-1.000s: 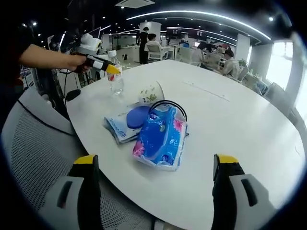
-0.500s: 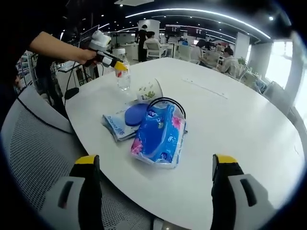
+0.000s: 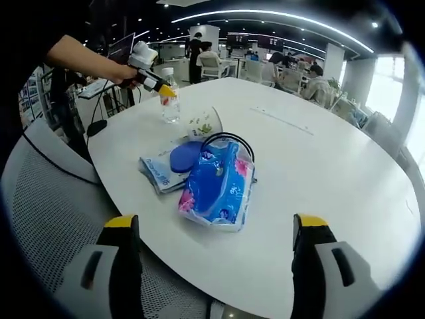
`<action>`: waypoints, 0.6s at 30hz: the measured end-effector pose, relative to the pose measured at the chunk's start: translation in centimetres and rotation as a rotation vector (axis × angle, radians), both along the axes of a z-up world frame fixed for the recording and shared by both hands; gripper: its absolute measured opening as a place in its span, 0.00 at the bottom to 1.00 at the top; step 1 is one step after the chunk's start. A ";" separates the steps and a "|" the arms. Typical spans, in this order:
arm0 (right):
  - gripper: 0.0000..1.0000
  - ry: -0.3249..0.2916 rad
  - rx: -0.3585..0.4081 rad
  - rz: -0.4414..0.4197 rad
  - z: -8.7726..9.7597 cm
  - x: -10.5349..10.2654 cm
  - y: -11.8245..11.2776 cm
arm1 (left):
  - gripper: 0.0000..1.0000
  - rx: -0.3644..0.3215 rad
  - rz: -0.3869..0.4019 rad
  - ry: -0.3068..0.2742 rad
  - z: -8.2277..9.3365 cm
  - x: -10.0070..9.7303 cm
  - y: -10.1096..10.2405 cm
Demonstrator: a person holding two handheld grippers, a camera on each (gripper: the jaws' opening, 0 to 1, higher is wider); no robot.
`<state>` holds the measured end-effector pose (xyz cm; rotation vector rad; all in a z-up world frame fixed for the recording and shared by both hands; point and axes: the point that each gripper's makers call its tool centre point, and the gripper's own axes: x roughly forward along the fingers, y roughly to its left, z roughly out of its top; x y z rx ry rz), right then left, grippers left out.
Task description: Arrange the tabletop items into an orderly group along one side of the table until the central work area is clear of visible clutter.
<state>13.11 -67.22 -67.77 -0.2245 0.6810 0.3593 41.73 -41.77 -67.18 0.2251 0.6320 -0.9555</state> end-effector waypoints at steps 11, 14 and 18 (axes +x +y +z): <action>0.95 -0.001 -0.001 0.007 0.0 0.0 0.1 | 0.45 0.005 -0.025 0.021 -0.1 -1.3 0.9; 0.95 -0.001 -0.001 0.007 0.0 0.0 0.1 | 0.46 0.007 -0.034 0.017 -0.1 -1.4 1.0; 0.95 -0.001 -0.003 0.012 0.0 0.0 0.2 | 0.46 0.010 -0.040 0.016 -0.2 -1.4 1.2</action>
